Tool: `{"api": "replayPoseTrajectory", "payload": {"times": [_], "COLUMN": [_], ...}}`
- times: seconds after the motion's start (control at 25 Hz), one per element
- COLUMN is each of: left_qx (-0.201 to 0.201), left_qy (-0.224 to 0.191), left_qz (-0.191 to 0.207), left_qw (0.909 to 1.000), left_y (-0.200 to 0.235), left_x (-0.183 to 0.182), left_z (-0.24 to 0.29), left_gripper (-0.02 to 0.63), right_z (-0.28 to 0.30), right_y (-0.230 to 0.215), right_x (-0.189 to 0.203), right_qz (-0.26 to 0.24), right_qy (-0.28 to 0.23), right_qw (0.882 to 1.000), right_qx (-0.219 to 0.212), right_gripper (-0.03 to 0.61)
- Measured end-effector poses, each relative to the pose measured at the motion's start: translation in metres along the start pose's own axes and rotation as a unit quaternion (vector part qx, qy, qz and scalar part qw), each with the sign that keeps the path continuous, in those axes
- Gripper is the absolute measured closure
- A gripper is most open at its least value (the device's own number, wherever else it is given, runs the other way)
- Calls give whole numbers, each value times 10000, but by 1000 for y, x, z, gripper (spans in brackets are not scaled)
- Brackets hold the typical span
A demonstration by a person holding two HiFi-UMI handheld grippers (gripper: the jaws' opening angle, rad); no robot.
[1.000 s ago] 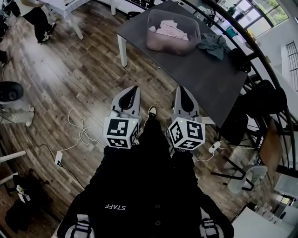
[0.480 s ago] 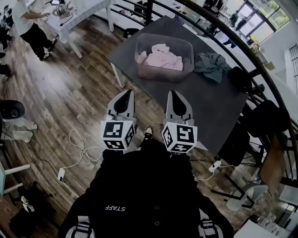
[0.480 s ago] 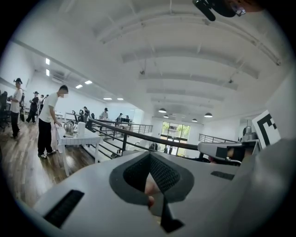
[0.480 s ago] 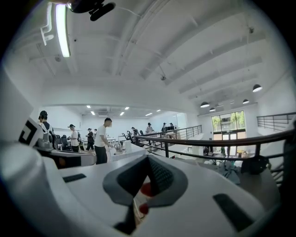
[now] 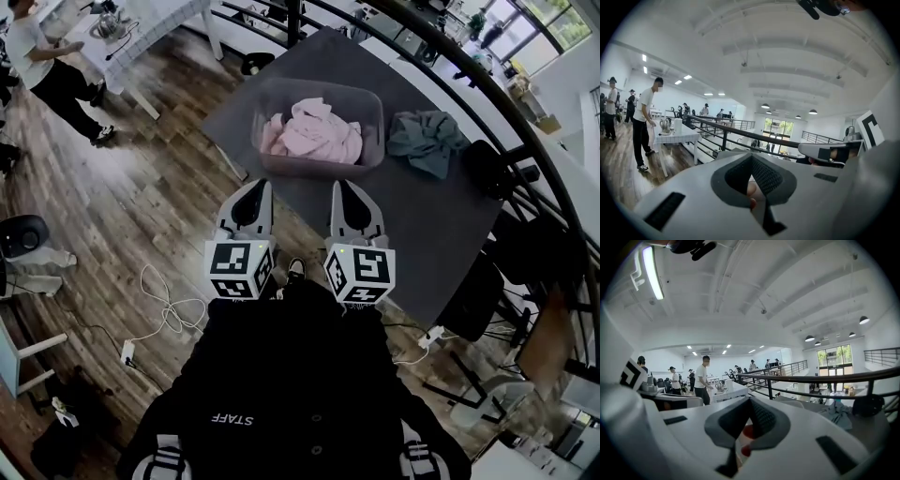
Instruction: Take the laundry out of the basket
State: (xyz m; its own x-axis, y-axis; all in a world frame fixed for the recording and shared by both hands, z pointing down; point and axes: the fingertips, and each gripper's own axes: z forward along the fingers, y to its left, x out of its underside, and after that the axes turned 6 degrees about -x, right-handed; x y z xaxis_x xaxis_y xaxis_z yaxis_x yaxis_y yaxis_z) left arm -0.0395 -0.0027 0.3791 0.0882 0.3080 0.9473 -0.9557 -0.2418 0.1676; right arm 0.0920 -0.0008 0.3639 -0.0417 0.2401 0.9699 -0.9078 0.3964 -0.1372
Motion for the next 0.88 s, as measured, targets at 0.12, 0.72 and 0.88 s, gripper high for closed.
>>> {"api": "replayPoseTrajectory", "payload": {"times": [0.12, 0.72, 0.88], "left_qx": [-7, 615, 744], "left_qy": [82, 258, 376], "left_qz": [-29, -26, -7], "left_qw": [10000, 9978, 9965], "left_y": [8, 63, 72], "left_x": [1, -31, -30], "left_z": [18, 139, 164], "left_gripper": [617, 617, 618], "right_z": [20, 139, 161], "right_y": [-4, -39, -51], "right_x": [6, -5, 0], "right_qz": [28, 126, 200], "right_qy": [156, 505, 593], "right_qw": [9999, 9959, 9937], "right_qx": [-18, 743, 929], "right_gripper": [563, 563, 563]}}
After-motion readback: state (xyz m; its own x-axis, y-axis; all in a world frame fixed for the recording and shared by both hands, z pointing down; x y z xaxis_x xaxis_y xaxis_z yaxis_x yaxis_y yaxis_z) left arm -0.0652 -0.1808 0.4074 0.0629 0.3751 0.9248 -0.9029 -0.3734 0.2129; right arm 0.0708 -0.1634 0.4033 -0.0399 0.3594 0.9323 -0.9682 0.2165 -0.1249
